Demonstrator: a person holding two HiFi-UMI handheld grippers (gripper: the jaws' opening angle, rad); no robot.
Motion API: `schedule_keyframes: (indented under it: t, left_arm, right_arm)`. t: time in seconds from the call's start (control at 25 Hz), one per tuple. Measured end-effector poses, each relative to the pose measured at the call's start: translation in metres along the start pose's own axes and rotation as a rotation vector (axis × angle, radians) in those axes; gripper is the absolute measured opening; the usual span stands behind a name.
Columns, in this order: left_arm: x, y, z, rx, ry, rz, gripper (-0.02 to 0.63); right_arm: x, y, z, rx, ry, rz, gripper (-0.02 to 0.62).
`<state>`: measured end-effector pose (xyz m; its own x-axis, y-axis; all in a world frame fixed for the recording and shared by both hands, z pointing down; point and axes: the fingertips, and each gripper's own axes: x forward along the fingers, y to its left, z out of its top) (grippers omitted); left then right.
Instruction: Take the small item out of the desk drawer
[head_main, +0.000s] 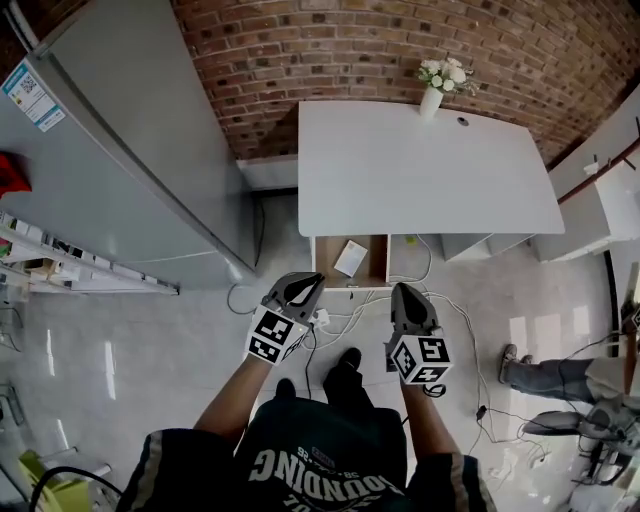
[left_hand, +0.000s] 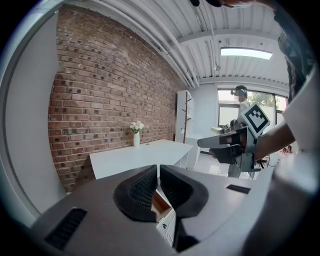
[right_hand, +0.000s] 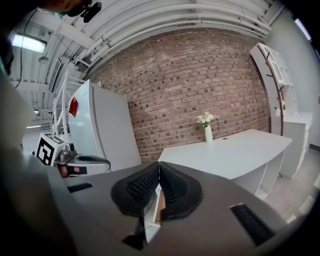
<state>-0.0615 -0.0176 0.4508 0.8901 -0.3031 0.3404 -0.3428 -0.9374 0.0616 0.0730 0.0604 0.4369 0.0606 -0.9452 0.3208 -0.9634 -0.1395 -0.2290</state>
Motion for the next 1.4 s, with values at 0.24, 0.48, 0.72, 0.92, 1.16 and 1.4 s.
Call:
schedule_keyframes:
  t: [0.24, 0.48, 0.72, 0.92, 1.16, 1.4]
  left_arm:
    - [0.028, -0.006, -0.007, -0.024, 0.037, 0.042, 0.026]
    - [0.054, -0.011, -0.009, -0.044, 0.061, 0.081, 0.026]
    - [0.074, -0.027, -0.013, -0.047, 0.077, 0.071, 0.026]
    - [0.085, -0.029, -0.019, -0.039, 0.095, 0.057, 0.026]
    - [0.104, -0.024, -0.033, -0.049, 0.121, 0.042, 0.026]
    - [0.128, -0.013, -0.059, -0.052, 0.173, 0.038, 0.026]
  right_arm:
    - [0.014, -0.030, -0.004, -0.002, 0.031, 0.045, 0.024]
    - [0.020, -0.053, -0.004, -0.023, 0.053, 0.088, 0.023]
    - [0.017, -0.076, -0.010, -0.021, 0.064, 0.085, 0.025]
    - [0.014, -0.090, -0.014, -0.010, 0.065, 0.062, 0.025]
    - [0.019, -0.104, -0.016, -0.009, 0.074, 0.037, 0.025]
    - [0.038, -0.111, -0.025, -0.004, 0.103, 0.032, 0.023]
